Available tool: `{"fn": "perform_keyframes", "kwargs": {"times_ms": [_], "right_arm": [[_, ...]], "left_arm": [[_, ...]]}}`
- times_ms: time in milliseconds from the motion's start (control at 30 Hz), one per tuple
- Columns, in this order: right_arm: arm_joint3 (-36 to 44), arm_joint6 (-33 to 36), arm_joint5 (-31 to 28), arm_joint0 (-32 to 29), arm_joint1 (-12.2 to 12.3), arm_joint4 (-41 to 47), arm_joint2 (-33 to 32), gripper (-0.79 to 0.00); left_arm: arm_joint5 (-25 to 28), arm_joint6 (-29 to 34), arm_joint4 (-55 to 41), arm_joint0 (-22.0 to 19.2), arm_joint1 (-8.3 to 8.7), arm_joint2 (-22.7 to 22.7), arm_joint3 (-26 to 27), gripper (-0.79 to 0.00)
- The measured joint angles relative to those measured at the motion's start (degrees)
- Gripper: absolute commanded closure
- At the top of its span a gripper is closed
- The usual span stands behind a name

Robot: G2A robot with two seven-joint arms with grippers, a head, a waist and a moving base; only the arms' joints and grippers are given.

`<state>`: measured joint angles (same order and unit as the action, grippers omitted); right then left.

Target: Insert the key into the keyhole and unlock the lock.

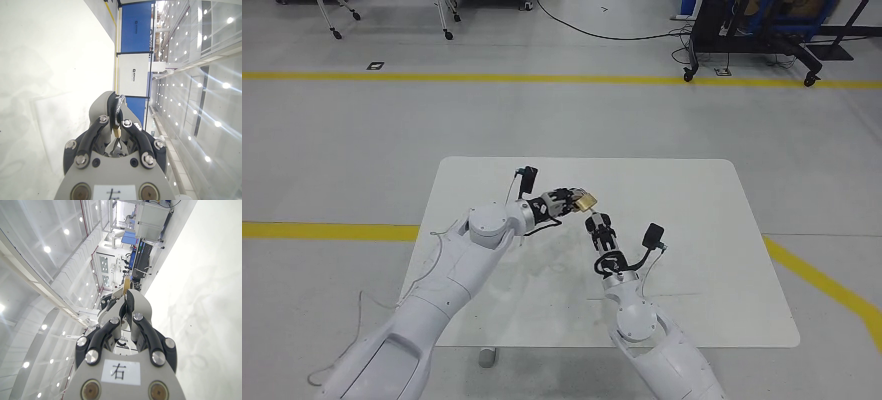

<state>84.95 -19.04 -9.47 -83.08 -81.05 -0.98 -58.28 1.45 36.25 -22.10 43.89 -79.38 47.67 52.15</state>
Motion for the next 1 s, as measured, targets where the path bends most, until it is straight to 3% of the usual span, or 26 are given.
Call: {"fn": "perform_keyframes", "kwargs": {"times_ms": [433,500,600,633,733,867,1000], "right_arm": [[-0.1,0.9,0.5,0.2,-0.7,-0.4,-0.6,0.0],[-0.2,0.7,0.5,0.2,-0.8,-0.6,-0.5,-0.308],[0.1,0.8,0.2,-0.2,-0.9,-0.6,-0.6,-0.52],[0.3,0.9,0.0,-0.4,-0.9,-0.7,-0.7,-0.708],[1.1,1.1,-0.5,-1.1,-0.9,-1.1,-1.1,-0.785],[2.4,3.1,-1.2,-2.4,-0.8,-0.2,-1.7,-0.785],[4.1,16.5,-0.8,-3.1,-0.2,10.2,-4.2,-0.785]], "left_arm": [[1.4,2.3,3.7,0.0,-0.59,-0.7,0.1,0.0],[1.4,2.3,3.8,0.0,-0.67,-0.6,0.1,0.0],[1.3,2.1,3.7,0.0,-0.79,-0.2,-0.2,0.0],[1.2,1.7,3.6,0.0,-0.84,0.0,-0.3,0.0],[1.1,0.6,3.3,0.2,-0.96,0.5,-0.4,0.0],[1.4,-0.3,3.0,0.5,-1.03,1.2,-0.2,0.0],[1.7,-0.4,3.0,0.8,-1.05,1.8,0.0,0.0]]}}
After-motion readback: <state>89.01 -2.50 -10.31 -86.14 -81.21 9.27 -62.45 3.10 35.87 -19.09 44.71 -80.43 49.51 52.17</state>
